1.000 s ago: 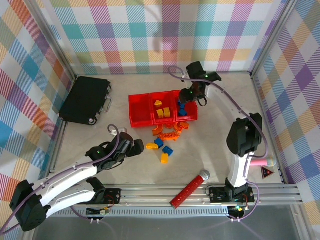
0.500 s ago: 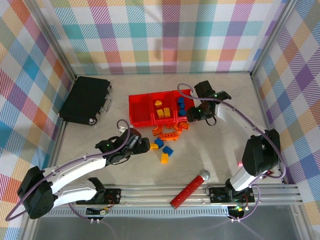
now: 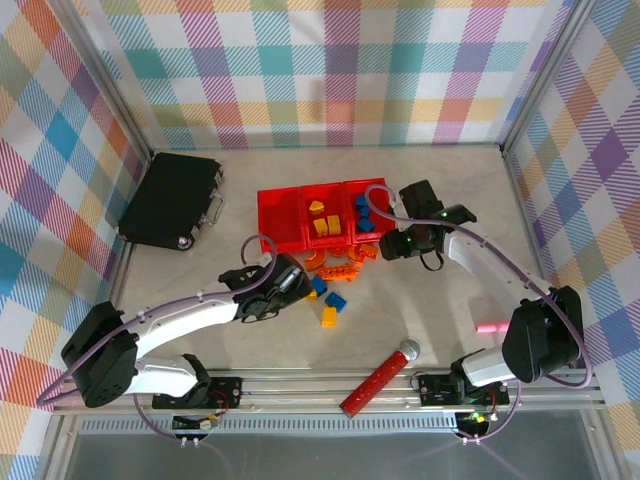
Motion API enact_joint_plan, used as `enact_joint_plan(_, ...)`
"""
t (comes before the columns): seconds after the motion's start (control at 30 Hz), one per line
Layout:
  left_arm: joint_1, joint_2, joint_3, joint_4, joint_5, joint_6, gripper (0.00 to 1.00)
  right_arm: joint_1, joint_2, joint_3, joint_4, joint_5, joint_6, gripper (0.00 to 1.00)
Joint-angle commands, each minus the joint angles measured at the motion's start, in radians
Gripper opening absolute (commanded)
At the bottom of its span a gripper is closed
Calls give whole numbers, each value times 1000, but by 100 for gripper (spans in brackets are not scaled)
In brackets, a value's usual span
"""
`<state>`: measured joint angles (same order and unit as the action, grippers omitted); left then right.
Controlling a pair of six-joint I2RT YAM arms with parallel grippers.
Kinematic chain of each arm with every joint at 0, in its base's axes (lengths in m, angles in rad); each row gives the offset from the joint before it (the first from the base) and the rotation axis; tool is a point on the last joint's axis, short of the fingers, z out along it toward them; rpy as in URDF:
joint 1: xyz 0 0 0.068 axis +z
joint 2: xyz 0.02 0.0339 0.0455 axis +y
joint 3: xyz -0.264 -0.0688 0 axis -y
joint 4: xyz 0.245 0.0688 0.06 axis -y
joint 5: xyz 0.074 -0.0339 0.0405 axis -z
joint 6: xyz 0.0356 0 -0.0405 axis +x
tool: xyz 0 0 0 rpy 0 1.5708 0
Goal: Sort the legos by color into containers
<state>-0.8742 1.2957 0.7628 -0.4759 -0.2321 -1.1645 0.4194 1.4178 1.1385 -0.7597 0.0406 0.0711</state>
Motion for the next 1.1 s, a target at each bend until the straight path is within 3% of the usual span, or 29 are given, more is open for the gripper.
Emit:
enact_joint_plan(0.0, -36, 9, -15, 38, -80, -213, 98, 4, -31, -22, 32, -12, -1, 57)
enact_joint_plan(0.13, -48, 21, -41, 63, -151, -383, 96, 4, -35, -37, 34, -21, -7, 57)
enact_joint_plan(0.4, -64, 117, -9, 81, -174, -603, 92, 4, -67, -78, 62, -32, -16, 57)
enact_joint_plan(0.67, -117, 209, 73, 51, -200, -711, 86, 4, -65, -97, 89, -54, -24, 57)
enact_joint_plan(0.93, -117, 266, 142, -34, -222, -798, 84, 4, -72, -124, 115, -73, -28, 57)
enact_joint_plan(1.07, -115, 307, 173, -43, -214, -818, 78, 4, -69, -130, 118, -73, -30, 57)
